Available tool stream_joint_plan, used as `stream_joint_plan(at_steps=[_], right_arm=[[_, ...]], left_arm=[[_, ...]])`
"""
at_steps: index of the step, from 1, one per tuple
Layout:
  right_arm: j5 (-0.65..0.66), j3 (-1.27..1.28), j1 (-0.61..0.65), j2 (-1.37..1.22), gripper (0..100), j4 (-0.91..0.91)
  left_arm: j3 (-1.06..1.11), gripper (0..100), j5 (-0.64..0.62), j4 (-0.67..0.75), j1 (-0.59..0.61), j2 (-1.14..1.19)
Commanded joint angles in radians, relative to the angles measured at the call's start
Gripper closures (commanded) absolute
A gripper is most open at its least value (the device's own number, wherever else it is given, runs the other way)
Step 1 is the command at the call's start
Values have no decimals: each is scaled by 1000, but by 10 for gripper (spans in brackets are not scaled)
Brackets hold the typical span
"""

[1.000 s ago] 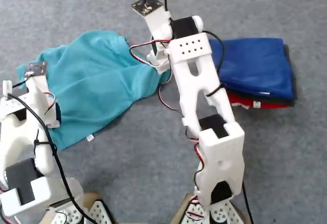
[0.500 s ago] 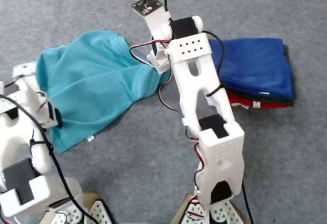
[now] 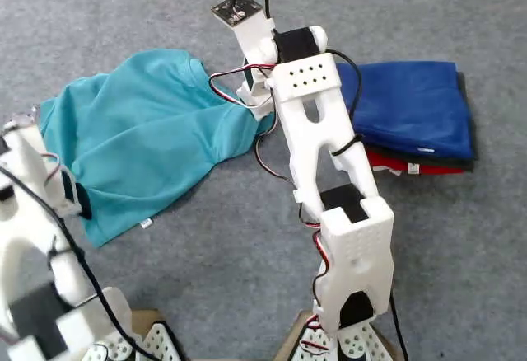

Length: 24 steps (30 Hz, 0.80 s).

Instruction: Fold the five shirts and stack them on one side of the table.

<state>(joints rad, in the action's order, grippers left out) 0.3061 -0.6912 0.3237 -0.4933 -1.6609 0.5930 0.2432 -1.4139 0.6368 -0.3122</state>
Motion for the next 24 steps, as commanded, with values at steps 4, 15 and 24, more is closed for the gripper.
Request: stream_joint_plan(at_steps=[4, 15, 24], right_arm=[[2, -4, 11, 61, 985, 14], [-9, -4, 9, 61, 985, 8], [-28, -2, 9, 61, 985, 8]], left_arm=[[246, 818, 3, 160, -27, -149], [266, 823, -61, 264, -41, 74], [266, 824, -101, 308, -42, 189]])
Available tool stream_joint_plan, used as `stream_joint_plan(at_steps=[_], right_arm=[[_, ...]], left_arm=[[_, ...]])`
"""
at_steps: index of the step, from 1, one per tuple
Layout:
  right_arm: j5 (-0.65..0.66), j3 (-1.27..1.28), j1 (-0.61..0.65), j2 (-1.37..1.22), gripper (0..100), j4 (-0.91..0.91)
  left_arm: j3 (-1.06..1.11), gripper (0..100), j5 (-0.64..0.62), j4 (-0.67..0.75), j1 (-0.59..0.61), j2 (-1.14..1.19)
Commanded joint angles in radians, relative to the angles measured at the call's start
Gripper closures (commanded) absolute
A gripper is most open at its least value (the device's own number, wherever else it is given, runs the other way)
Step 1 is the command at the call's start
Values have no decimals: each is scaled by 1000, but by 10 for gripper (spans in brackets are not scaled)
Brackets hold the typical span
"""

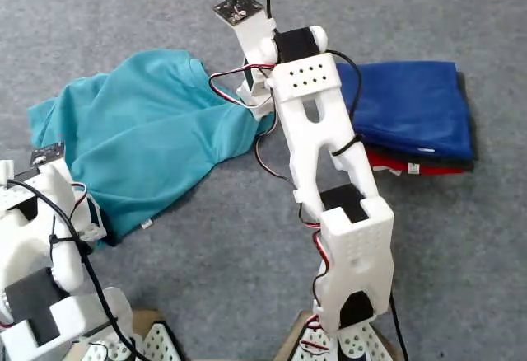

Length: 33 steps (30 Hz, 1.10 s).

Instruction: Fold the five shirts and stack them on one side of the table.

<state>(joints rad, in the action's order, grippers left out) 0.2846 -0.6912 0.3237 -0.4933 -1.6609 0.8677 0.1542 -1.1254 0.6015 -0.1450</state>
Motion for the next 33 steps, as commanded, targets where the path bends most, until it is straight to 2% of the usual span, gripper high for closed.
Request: stream_joint_plan(at_steps=[1, 8, 17, 26, 30, 33], right_arm=[[-6, -2, 9, 61, 985, 8], [-6, -2, 11, 61, 985, 8], [-12, -2, 8, 61, 985, 0], [-12, -4, 6, 65, 985, -14], [-15, -30, 6, 77, 985, -17], [-75, -76, 6, 119, 985, -20]], left_arm=[[-5, 828, -14, 32, -7, 25], [-8, 967, -12, 43, -41, 28], [-33, 971, -12, 31, -97, 18], [-196, 972, -6, -104, -91, 12], [-311, 972, -6, -192, -91, -87], [-392, 972, -9, -255, -91, -229]])
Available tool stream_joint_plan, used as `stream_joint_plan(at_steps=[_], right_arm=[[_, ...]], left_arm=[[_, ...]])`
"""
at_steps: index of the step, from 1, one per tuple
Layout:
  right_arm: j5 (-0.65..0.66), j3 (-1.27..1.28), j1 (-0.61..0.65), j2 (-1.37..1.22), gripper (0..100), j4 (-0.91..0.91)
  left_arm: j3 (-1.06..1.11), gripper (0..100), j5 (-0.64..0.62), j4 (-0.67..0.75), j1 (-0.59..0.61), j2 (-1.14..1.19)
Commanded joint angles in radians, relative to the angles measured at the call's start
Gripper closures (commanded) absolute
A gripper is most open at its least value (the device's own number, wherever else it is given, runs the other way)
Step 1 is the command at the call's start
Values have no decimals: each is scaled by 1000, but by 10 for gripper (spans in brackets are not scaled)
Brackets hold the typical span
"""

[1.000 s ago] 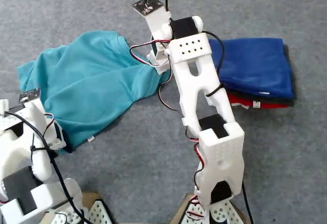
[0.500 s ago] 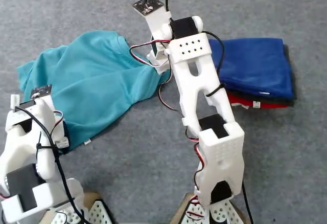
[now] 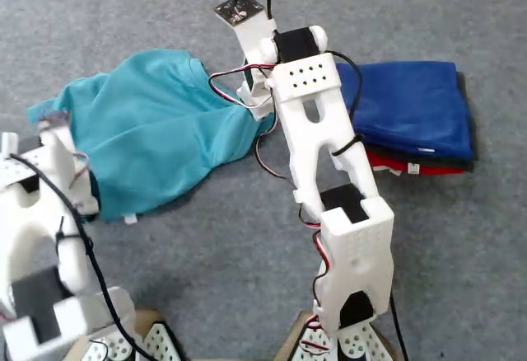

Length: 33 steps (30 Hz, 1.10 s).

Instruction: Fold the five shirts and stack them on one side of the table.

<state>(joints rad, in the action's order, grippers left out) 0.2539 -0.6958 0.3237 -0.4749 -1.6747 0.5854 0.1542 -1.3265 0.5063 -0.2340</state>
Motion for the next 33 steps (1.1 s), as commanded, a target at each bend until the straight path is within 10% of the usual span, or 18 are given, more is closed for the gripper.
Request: stream_joint_plan(at_steps=[1, 9, 33], right_arm=[[-63, -93, 6, 119, 985, -6], [-183, -337, -20, 283, 985, 5], [-347, -920, -181, 461, 985, 301]], left_arm=[[-134, 972, -11, -75, 4, -193], [-337, 972, -244, -106, 64, -520], [-1178, 973, -250, -302, -59, -559]])
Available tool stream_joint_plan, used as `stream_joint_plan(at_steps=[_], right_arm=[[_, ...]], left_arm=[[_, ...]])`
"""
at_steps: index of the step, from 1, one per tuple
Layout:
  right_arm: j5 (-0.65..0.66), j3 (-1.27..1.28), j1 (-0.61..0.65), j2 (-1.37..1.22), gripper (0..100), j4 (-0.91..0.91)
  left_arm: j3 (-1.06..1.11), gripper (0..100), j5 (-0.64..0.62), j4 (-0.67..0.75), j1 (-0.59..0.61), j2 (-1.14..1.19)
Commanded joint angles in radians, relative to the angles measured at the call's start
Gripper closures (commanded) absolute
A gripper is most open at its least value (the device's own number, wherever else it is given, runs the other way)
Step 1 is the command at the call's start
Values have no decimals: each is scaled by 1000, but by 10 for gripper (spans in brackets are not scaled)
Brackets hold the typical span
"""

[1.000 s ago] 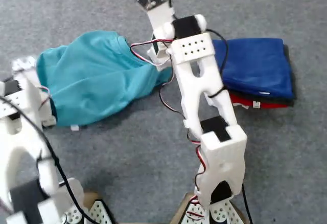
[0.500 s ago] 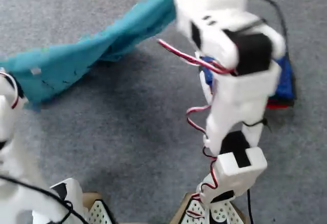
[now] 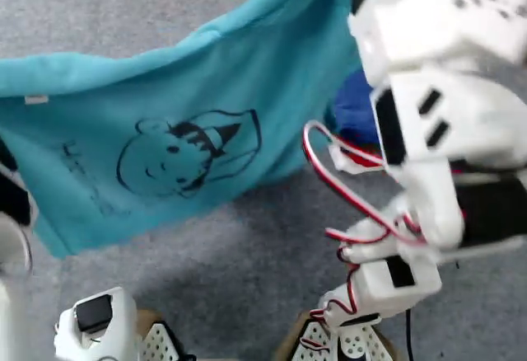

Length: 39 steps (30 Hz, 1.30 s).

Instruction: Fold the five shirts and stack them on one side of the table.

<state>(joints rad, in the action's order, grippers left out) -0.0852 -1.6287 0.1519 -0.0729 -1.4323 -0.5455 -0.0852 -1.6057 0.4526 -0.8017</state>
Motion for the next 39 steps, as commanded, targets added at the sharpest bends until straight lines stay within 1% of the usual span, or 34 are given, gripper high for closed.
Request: stream_joint_plan(at_steps=[1, 8, 10, 11, 14, 16, 19, 21, 27, 30, 32, 36, 39], right_arm=[[-8, 21, -9, 79, 985, 83], [-2, 143, -8, 205, 985, 212], [5, 197, 29, 234, 985, 235], [31, 225, 69, 249, 985, 236], [172, 298, 196, 292, 985, 215], [233, 340, 250, 318, 985, 218], [272, 377, 249, 351, 985, 216], [285, 390, 247, 371, 985, 204], [330, 392, 247, 424, 985, 121], [387, 397, 247, 453, 985, 86], [396, 398, 247, 458, 985, 61], [397, 398, 247, 400, 985, 32], [397, 400, 183, 305, 985, 26]], left_arm=[[-59, 973, -9, -37, -5, 9], [-159, 973, -9, -117, -5, 6], [-176, 973, -8, -117, -4, 6], [-183, 973, -3, -117, -4, 6], [-203, 973, 38, -117, -4, 2], [-203, 973, 57, -117, -4, -3], [-203, 973, 91, -120, -2, -5], [-205, 972, 110, -149, -2, -21], [-122, 972, 164, -155, -2, -153], [-36, 972, 203, -155, -2, -218], [27, 972, 212, -155, 4, -250], [137, 971, 206, -144, 33, -264], [280, 971, 203, -68, 33, -247]])
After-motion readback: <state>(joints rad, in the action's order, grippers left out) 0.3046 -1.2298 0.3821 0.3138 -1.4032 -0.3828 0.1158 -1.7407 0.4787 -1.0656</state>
